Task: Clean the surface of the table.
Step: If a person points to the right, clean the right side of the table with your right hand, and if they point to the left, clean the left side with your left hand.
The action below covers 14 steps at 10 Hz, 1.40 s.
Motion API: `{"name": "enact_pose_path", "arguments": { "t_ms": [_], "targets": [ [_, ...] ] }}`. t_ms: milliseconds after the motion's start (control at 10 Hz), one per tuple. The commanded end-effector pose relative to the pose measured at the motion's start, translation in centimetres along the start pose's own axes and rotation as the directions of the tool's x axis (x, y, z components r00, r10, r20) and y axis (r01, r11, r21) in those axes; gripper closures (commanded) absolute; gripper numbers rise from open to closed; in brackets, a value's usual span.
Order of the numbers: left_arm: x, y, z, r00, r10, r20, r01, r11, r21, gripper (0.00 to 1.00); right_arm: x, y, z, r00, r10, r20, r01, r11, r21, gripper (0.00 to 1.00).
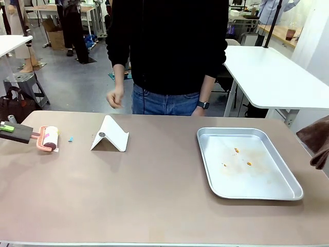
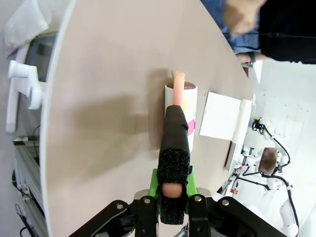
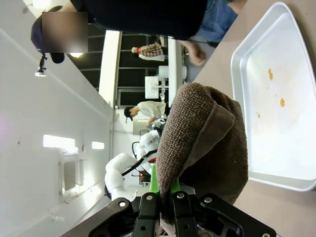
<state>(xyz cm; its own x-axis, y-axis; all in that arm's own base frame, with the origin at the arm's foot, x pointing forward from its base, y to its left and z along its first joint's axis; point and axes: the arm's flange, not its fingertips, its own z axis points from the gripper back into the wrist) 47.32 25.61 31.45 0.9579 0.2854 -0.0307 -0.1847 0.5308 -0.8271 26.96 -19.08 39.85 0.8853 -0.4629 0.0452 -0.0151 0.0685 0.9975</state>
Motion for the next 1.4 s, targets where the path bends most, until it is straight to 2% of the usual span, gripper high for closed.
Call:
{"name": "enact_pose_path", "arguments": {
  "t_ms": [0, 400, 900, 1100, 1300],
  "targets": [
    [-0.7, 0.0, -2.8, 0.998, 0.027, -0.051, -0.024, 0.998, 0.057, 0.78, -0.1, 0.3, 0.1, 1.000, -0.010, -0.002, 0.010, 1.000, 0.004, 1.00],
    [0.0, -1.6, -6.0, 0.995, 0.020, -0.098, -0.012, 0.996, 0.089, 0.78, -0.1, 0.3, 0.1, 1.000, -0.010, -0.002, 0.010, 1.000, 0.004, 1.00],
    [0.0, -3.1, -8.3, 0.993, -0.015, -0.117, 0.022, 0.998, 0.057, 0.78, -0.1, 0.3, 0.1, 1.000, -0.010, -0.002, 0.010, 1.000, 0.004, 1.00],
    [-0.8, -4.3, -6.1, 0.994, -0.059, -0.090, 0.059, 0.998, -0.001, 0.78, -0.1, 0.3, 0.1, 1.000, -0.010, -0.002, 0.010, 1.000, 0.004, 1.00],
    [-3.9, -6.9, -1.2, 0.985, -0.168, -0.027, 0.165, 0.981, -0.098, 0.78, -0.1, 0.3, 0.1, 1.000, -0.010, -0.002, 0.010, 1.000, 0.004, 1.00]
  ]
}}
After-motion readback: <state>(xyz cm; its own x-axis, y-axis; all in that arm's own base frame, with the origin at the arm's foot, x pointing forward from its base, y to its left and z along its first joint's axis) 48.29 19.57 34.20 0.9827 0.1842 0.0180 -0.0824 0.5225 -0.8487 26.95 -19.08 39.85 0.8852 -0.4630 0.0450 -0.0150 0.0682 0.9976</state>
